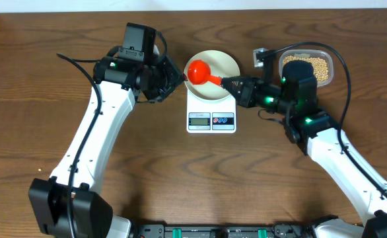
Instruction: Scoop item into bowl and weigh 50g on scale
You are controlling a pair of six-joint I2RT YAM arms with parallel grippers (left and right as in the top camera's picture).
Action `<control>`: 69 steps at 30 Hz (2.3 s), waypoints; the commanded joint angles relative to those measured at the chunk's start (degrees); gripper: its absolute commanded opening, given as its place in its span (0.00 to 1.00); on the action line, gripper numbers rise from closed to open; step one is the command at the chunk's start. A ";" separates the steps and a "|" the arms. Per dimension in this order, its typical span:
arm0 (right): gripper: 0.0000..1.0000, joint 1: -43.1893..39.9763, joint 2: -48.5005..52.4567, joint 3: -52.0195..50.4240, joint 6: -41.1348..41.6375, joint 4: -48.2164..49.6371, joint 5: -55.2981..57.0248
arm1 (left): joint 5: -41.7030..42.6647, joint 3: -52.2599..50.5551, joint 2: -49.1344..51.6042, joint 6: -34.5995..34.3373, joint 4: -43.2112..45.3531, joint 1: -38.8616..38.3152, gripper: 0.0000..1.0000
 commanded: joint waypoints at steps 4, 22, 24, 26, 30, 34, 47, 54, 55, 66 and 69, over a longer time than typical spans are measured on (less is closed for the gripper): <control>0.01 -3.61 0.00 1.07 -2.45 -2.80 0.39 | -1.03 -0.02 -0.48 4.72 -0.15 -0.17 0.48; 0.01 -12.11 -7.89 1.07 -10.01 -14.10 0.68 | -4.92 -0.02 -0.48 13.84 -0.15 -0.13 0.48; 0.01 -13.44 -10.08 1.07 -10.47 -16.00 1.55 | -4.90 -0.02 -0.50 16.68 -0.15 -0.13 0.48; 0.01 -15.02 -12.13 1.07 -11.04 -18.18 2.32 | -4.90 -0.02 -0.50 18.95 -0.17 -0.13 0.48; 0.01 -18.29 -15.85 1.07 -12.63 -22.38 2.78 | -4.85 -0.02 -0.50 21.81 -0.20 -0.13 0.53; 0.01 -21.55 -19.23 1.07 -14.80 -26.05 2.80 | -4.85 -0.02 -0.50 24.26 -0.15 -0.13 0.61; 0.01 -25.81 -24.30 1.07 -22.47 -37.13 8.04 | -4.83 -0.02 -0.50 31.39 -2.56 -0.57 0.67; 0.01 -26.86 -24.04 1.07 -22.58 -37.03 10.93 | -4.90 -1.27 -0.50 33.29 -5.73 -4.15 0.56; 0.01 -27.43 -24.04 1.07 -22.58 -36.74 10.93 | -4.90 -1.79 -0.52 33.57 -5.97 -4.76 0.56; 0.01 -37.05 -23.58 1.07 -23.26 -37.31 10.80 | -4.90 -10.21 -0.74 33.68 -1.18 -11.19 0.54; 0.01 -39.74 -22.67 1.07 -24.22 -37.81 9.27 | -5.07 -10.19 -0.94 33.68 -0.63 -12.55 0.54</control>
